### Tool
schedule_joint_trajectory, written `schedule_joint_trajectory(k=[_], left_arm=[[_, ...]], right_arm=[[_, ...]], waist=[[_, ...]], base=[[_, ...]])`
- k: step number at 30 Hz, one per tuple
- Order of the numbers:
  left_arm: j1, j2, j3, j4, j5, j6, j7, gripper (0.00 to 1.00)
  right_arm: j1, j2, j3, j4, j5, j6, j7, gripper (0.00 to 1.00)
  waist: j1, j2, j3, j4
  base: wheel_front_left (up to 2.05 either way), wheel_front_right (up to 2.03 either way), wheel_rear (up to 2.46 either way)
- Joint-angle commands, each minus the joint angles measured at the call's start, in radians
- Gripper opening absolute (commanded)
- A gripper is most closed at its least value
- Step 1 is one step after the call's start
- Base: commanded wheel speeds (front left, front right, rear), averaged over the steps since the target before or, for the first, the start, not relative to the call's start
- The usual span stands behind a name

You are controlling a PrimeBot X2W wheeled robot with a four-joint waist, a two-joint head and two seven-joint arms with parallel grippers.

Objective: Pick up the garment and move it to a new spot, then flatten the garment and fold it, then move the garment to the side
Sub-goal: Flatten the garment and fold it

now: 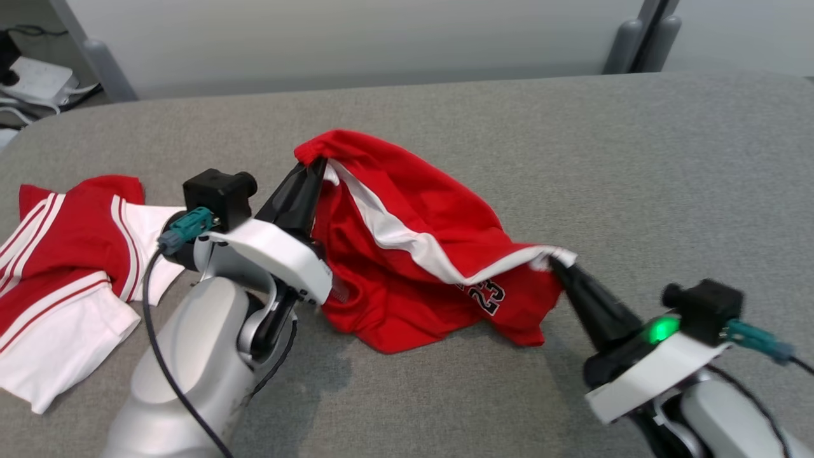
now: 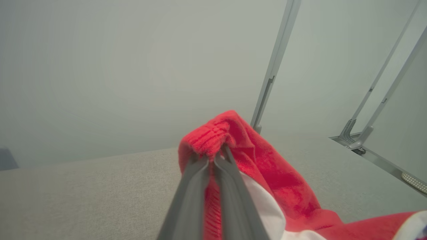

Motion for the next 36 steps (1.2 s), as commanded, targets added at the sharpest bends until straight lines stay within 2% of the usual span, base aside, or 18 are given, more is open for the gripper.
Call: schedule_joint_trajectory(k=[1, 5, 9, 15, 19, 26, 29, 34, 36], left_arm=[[0.002, 0.040, 0.037, -0.050, -0.021, -0.015, 0.024, 0.00], [0.051, 0.109, 0.053, -0.191, -0.109, -0.052, 0.159, 0.00], [0.085, 0.196, 0.078, -0.393, -0.245, -0.073, 0.335, 0.00], [0.082, 0.321, 0.159, -0.655, -0.456, -0.074, 0.555, 0.00], [0.067, 0.367, 0.206, -0.752, -0.572, -0.064, 0.648, 0.00], [0.041, 0.377, 0.237, -0.890, -0.782, -0.038, 0.771, 0.00], [0.026, 0.371, 0.245, -0.930, -0.859, -0.014, 0.807, 0.00], [0.011, 0.385, 0.222, -0.900, -0.860, 0.014, 0.846, 0.00], [-0.010, 0.375, 0.189, -0.835, -0.828, 0.010, 0.849, 0.00]], right_arm=[[0.017, -0.022, -0.023, -0.049, -0.023, 0.007, -0.014, 0.00], [0.011, -0.087, -0.099, -0.128, -0.045, 0.007, -0.014, 0.00], [-0.035, -0.176, -0.144, -0.178, -0.025, 0.007, -0.014, 0.00], [-0.133, -0.300, -0.214, -0.230, 0.061, 0.007, -0.014, 0.00], [-0.178, -0.361, -0.270, -0.242, 0.079, 0.007, -0.014, 0.00], [-0.210, -0.420, -0.388, -0.317, 0.080, 0.007, -0.014, 0.00], [-0.198, -0.443, -0.432, -0.345, 0.082, 0.007, -0.014, 0.00], [-0.189, -0.447, -0.395, -0.322, 0.091, 0.007, 0.038, 0.00], [-0.224, -0.419, -0.332, -0.263, 0.086, 0.007, 0.097, 0.00]], waist=[[0.0000, 0.0000, -0.021, -0.019], [0.0000, 0.0000, -0.054, -0.040], [0.0000, 0.0000, -0.082, -0.049], [0.0000, 0.0000, -0.111, -0.049], [0.0000, 0.0000, -0.125, -0.046], [0.0000, 0.0000, -0.144, -0.044], [0.0000, 0.0000, -0.145, -0.046], [0.0000, 0.0000, -0.132, -0.050], [0.0000, 0.0000, -0.117, -0.051]], base=[[0.00, 0.00, 0.00], [0.00, 0.00, 0.00], [0.00, 0.00, 0.00], [0.00, 0.00, 0.00], [0.00, 0.00, 0.00], [0.00, 0.00, 0.00], [0.00, 0.00, 0.00], [0.00, 0.00, 0.00], [0.00, 0.00, 0.00]])
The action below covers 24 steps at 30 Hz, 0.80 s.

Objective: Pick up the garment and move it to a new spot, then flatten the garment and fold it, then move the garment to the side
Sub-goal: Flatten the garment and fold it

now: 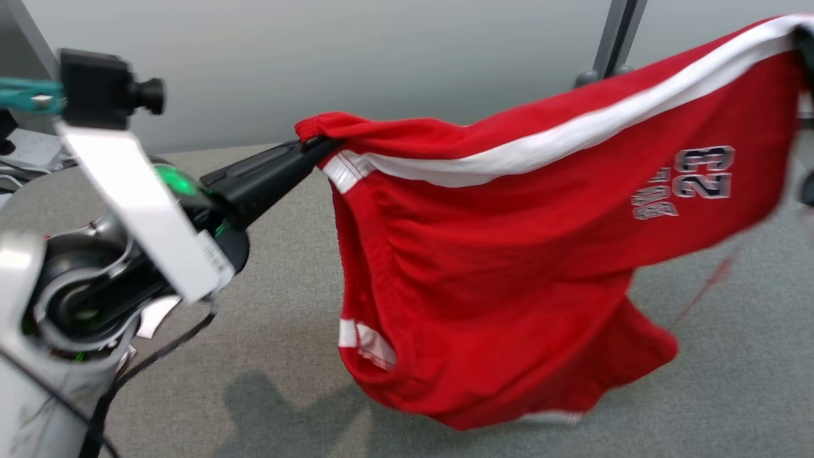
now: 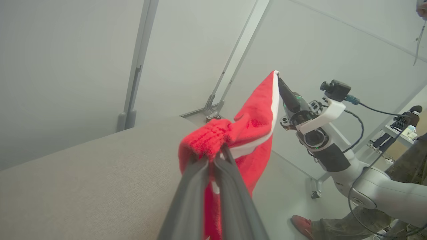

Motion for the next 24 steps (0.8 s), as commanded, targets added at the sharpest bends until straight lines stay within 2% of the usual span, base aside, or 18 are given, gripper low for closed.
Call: schedule_joint_trajectory(k=[1, 4, 6, 9, 10, 11, 14, 19, 24], left_arm=[[-0.069, 0.027, 0.037, 0.009, 0.022, -0.005, -0.004, 0.00], [-0.175, -0.031, -0.010, 0.212, 0.133, -0.042, -0.078, 0.00], [-0.280, -0.083, -0.030, 0.364, 0.224, -0.069, -0.180, 0.00], [-0.441, -0.145, -0.047, 0.539, 0.357, -0.092, -0.408, 0.00], [-0.517, -0.163, -0.094, 0.592, 0.400, -0.095, -0.534, 0.00], [-0.538, -0.161, -0.136, 0.599, 0.401, -0.095, -0.574, 0.00], [-0.526, -0.126, -0.290, 0.583, 0.332, -0.096, -0.607, 0.00], [-0.402, -0.028, -0.530, 0.592, 0.237, -0.096, -0.660, 0.00], [-0.311, -0.009, -0.700, 0.725, 0.221, -0.096, -0.779, 0.00]], right_arm=[[-0.035, -0.004, 0.022, 0.006, -0.004, 0.004, 0.015, 0.00], [-0.205, 0.080, 0.152, 0.182, -0.048, 0.004, 0.062, 0.00], [-0.354, 0.145, 0.223, 0.308, -0.087, 0.004, 0.031, 0.00], [-0.552, 0.225, 0.269, 0.487, -0.169, 0.004, -0.085, 0.00], [-0.635, 0.256, 0.305, 0.563, -0.203, 0.004, -0.110, 0.00], [-0.660, 0.263, 0.324, 0.589, -0.212, 0.004, -0.115, 0.00], [-0.659, 0.263, 0.375, 0.626, -0.214, 0.004, -0.118, 0.00], [-0.510, 0.236, 0.498, 0.707, -0.165, 0.004, -0.119, 0.00], [-0.341, 0.246, 0.571, 0.781, -0.081, 0.004, -0.119, 0.00]], waist=[[0.0000, -0.0001, 0.011, -0.001], [0.0000, -0.0001, 0.026, -0.003], [0.0000, -0.0001, 0.035, -0.005], [0.0000, -0.0001, 0.047, -0.009], [0.0000, -0.0001, 0.060, -0.008], [0.0000, -0.0001, 0.067, -0.008], [0.0000, -0.0001, 0.092, -0.006], [0.0000, -0.0001, 0.140, -0.002], [0.0000, -0.0001, 0.179, -0.008]], base=[[0.00, 0.00, 0.00], [0.00, 0.00, 0.00], [0.00, 0.00, 0.00], [0.00, 0.00, 0.00], [0.00, 0.00, 0.00], [0.00, 0.00, 0.00], [0.00, 0.00, 0.00], [0.00, 0.00, 0.00], [0.00, 0.00, 0.00]])
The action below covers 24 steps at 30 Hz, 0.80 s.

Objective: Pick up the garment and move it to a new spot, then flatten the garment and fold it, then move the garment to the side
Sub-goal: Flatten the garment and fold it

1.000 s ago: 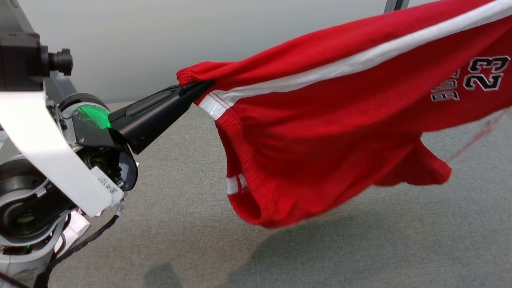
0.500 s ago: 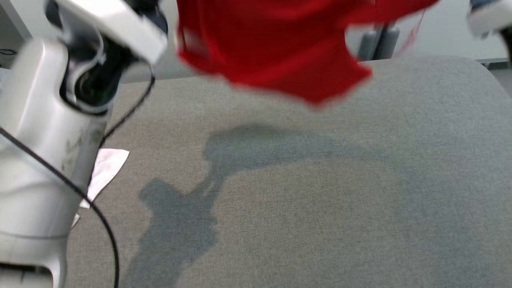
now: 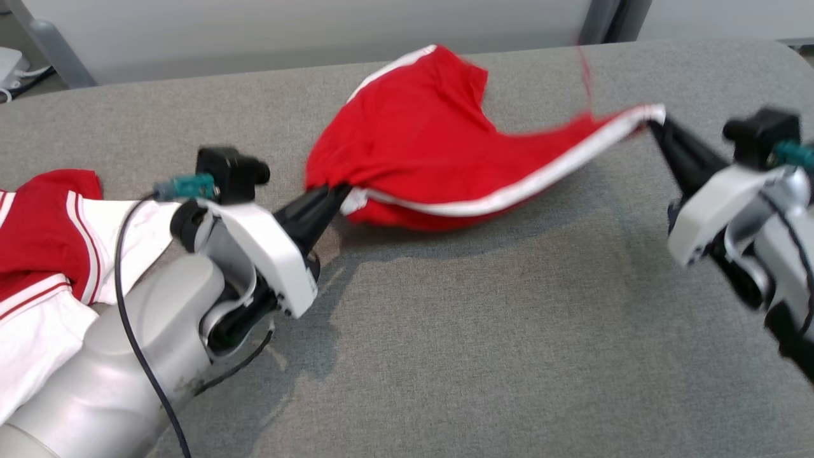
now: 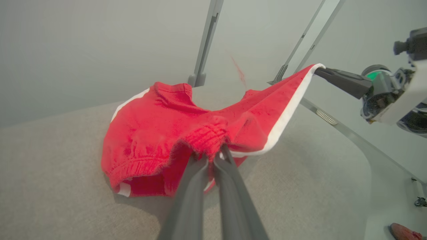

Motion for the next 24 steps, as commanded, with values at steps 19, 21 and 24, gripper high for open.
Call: schedule_joint_trajectory(k=[19, 21, 24], left_arm=[[0.170, -0.034, -0.205, 0.196, 0.196, 0.025, -0.190, 0.00], [0.204, -0.034, -0.184, 0.181, 0.215, 0.043, -0.190, 0.00], [0.256, -0.025, -0.159, 0.149, 0.243, 0.063, -0.191, 0.00]], right_arm=[[0.541, -0.057, -0.205, -0.123, 0.011, 0.003, -0.006, 0.00], [0.590, -0.052, -0.211, -0.141, 0.002, 0.003, -0.006, 0.00], [0.643, -0.049, -0.219, -0.162, -0.006, 0.003, -0.006, 0.00]], waist=[[0.0000, 0.0000, -0.054, 0.017], [0.0000, 0.0000, -0.063, 0.013], [0.0000, 0.0000, -0.074, 0.007]], base=[[0.00, 0.00, 0.00], [0.00, 0.00, 0.00], [0.00, 0.00, 0.00]])
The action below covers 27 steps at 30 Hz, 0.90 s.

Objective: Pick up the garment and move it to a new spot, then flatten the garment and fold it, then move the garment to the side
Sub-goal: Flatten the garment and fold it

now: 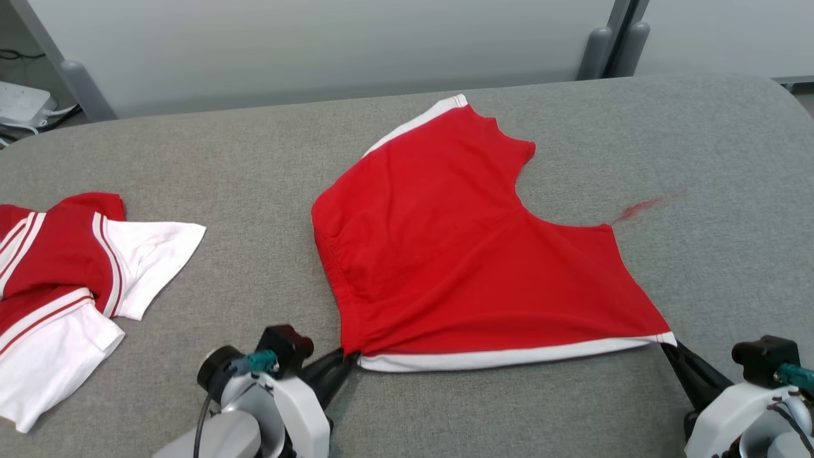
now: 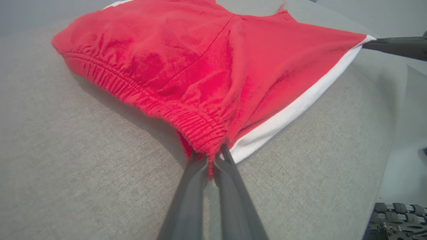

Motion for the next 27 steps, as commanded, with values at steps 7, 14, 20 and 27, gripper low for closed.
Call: schedule_joint_trajectory(k=[7, 14, 20, 27], left_arm=[[0.064, 0.064, 0.045, -0.080, 0.059, 0.056, -0.013, 0.00], [0.093, 0.078, 0.048, -0.105, 0.050, 0.070, -0.013, 0.00], [0.097, 0.048, 0.052, -0.079, 0.030, 0.066, -0.009, 0.77], [0.111, 0.024, 0.097, -0.080, -0.019, 0.060, -0.011, 1.00]], right_arm=[[0.098, -0.023, -0.043, -0.059, -0.019, 0.003, -0.006, 0.00], [0.129, -0.005, -0.057, -0.058, -0.029, 0.003, -0.006, 0.00], [0.125, 0.011, -0.075, -0.060, -0.039, 0.003, -0.006, 0.45], [0.136, 0.031, -0.164, -0.127, -0.107, 0.003, -0.006, 1.00]], waist=[[-0.0001, 0.0000, -0.012, -0.006], [-0.0001, 0.0000, -0.002, 0.004], [-0.0001, 0.0000, -0.002, 0.009], [-0.0001, 0.0000, -0.013, 0.006]], base=[[0.00, 0.00, 0.00], [0.00, 0.00, 0.00], [0.00, 0.00, 0.00], [0.00, 0.00, 0.00]])
